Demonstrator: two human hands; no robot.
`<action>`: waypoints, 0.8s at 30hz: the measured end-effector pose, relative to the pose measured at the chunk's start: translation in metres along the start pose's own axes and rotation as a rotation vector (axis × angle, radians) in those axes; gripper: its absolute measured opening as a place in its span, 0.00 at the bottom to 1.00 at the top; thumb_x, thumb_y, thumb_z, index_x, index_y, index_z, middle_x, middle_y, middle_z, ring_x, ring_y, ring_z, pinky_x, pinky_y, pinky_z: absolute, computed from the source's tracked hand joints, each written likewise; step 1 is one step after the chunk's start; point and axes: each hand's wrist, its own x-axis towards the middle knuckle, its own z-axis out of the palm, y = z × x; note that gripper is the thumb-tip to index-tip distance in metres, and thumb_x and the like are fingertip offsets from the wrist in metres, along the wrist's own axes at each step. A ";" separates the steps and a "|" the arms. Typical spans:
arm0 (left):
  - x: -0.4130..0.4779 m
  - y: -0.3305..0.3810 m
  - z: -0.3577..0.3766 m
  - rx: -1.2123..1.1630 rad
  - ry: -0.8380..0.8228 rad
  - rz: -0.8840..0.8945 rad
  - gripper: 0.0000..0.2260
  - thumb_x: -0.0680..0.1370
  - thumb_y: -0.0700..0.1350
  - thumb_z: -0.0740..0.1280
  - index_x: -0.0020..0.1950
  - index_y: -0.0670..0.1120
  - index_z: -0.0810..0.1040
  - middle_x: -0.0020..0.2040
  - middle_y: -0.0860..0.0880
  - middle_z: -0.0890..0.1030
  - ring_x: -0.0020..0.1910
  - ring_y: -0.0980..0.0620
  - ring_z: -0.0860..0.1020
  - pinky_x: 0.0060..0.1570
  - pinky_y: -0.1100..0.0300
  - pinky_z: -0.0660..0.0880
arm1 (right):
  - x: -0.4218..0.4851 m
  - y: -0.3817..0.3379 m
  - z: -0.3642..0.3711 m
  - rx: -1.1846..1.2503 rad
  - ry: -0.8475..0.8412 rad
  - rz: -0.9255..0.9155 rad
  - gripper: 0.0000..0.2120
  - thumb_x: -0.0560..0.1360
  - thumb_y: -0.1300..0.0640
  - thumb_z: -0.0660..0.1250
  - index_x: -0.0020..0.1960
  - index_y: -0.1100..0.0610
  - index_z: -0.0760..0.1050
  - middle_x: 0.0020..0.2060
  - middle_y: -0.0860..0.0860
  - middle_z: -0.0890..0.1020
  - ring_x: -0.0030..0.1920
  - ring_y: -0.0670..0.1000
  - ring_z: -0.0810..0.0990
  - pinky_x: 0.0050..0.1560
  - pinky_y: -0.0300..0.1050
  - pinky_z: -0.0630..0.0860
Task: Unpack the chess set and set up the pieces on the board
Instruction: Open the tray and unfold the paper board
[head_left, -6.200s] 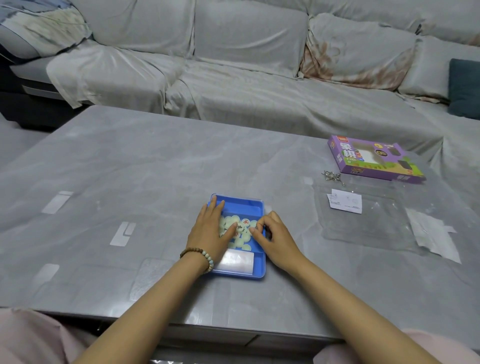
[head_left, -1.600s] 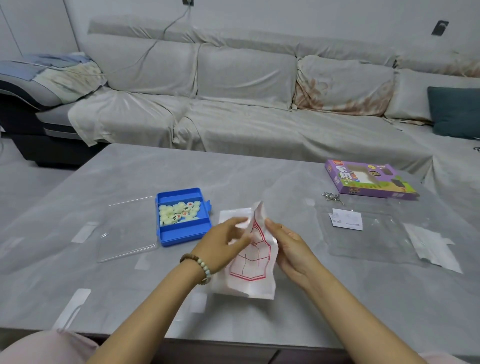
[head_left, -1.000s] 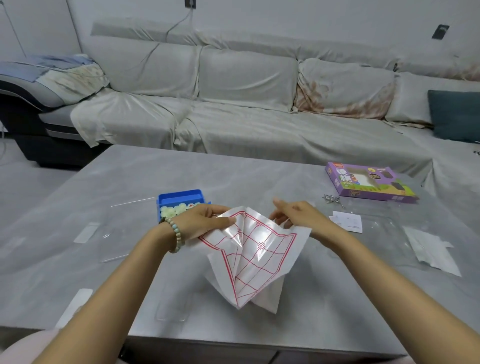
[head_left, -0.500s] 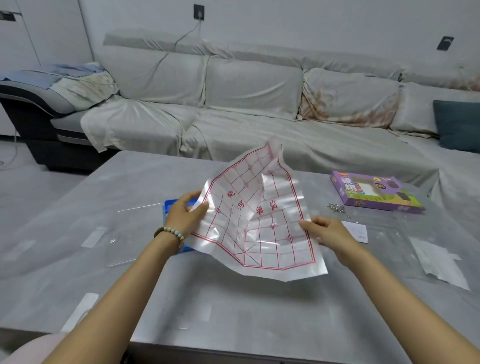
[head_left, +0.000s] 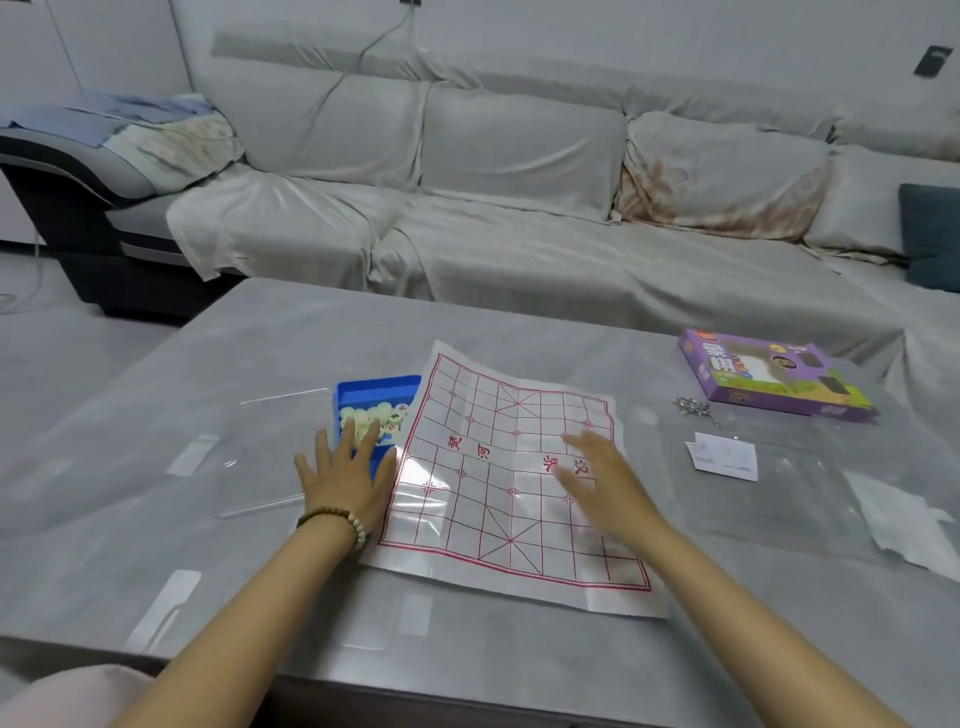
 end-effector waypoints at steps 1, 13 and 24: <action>0.001 -0.005 0.004 0.036 -0.044 0.004 0.26 0.79 0.61 0.42 0.76 0.56 0.43 0.77 0.49 0.44 0.75 0.41 0.44 0.71 0.40 0.44 | 0.000 -0.008 0.013 -0.061 -0.085 -0.015 0.24 0.79 0.43 0.57 0.73 0.47 0.60 0.76 0.47 0.56 0.76 0.50 0.53 0.74 0.50 0.52; 0.035 -0.042 0.003 0.138 -0.028 -0.003 0.23 0.80 0.60 0.43 0.75 0.61 0.42 0.77 0.54 0.43 0.76 0.44 0.45 0.71 0.40 0.49 | 0.015 -0.019 0.092 -0.354 -0.121 -0.048 0.50 0.56 0.25 0.18 0.75 0.39 0.39 0.76 0.44 0.38 0.75 0.50 0.33 0.71 0.52 0.30; 0.095 -0.121 -0.021 0.126 -0.005 -0.011 0.23 0.80 0.60 0.44 0.75 0.62 0.47 0.77 0.54 0.46 0.75 0.44 0.48 0.70 0.41 0.50 | 0.054 -0.047 0.109 -0.367 -0.145 -0.064 0.51 0.55 0.24 0.18 0.75 0.39 0.40 0.76 0.44 0.39 0.75 0.49 0.35 0.72 0.51 0.31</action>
